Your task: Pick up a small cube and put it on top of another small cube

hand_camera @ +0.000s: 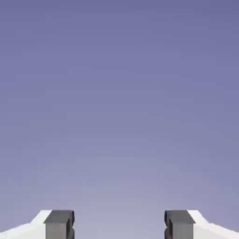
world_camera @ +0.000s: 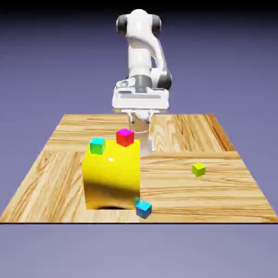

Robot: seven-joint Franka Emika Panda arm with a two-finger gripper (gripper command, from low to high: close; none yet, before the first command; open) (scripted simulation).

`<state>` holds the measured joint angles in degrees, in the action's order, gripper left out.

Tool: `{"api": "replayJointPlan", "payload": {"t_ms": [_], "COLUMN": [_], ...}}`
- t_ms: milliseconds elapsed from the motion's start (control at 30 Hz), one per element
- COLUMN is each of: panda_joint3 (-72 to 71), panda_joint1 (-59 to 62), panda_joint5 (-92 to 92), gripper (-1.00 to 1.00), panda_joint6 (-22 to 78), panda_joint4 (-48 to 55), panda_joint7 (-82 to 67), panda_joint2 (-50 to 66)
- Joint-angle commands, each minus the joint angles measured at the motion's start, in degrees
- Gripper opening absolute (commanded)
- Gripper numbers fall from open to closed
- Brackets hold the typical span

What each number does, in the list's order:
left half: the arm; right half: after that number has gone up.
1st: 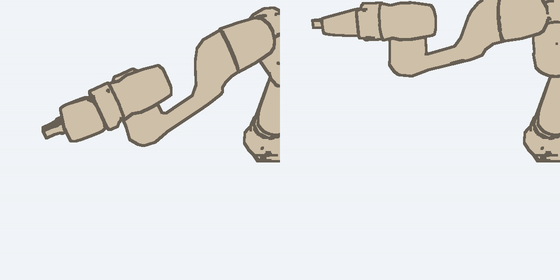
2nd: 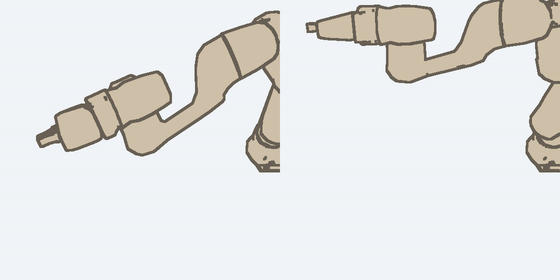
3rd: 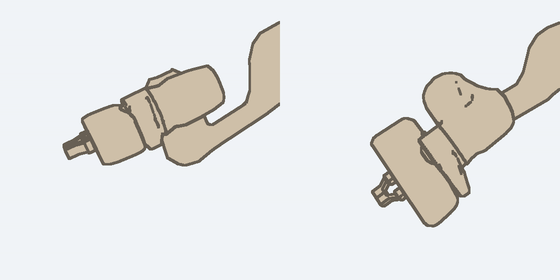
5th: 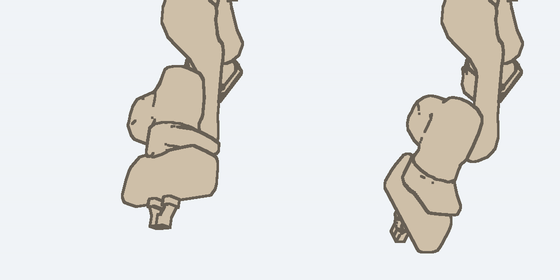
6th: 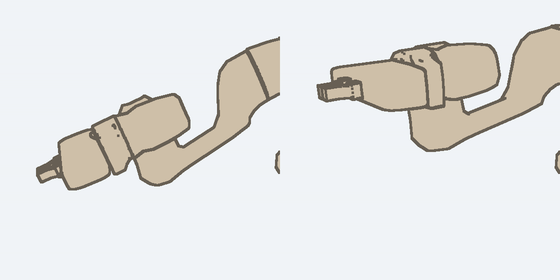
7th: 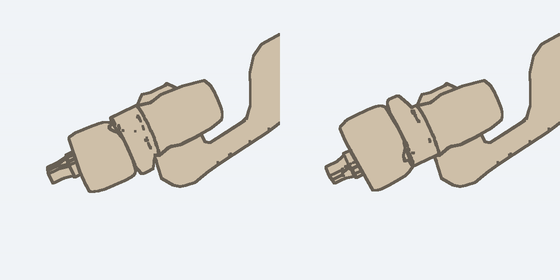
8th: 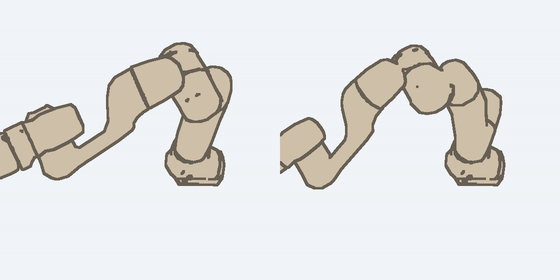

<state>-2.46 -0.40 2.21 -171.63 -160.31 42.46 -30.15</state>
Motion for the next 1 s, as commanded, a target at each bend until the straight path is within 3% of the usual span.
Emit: {"api": "replayJointPlan", "payload": {"t_ms": [0, 967], "panda_joint3": [-2.0, -61.3], "panda_joint1": [0.2, 7.1], "panda_joint5": [1.8, 55.0], "gripper": [0.0, 0.0], "panda_joint6": [2.0, 59.2], "panda_joint4": [0.6, 17.2], "panda_joint7": [0.0, 0.0], "panda_joint2": [2.1, 62.3]}}
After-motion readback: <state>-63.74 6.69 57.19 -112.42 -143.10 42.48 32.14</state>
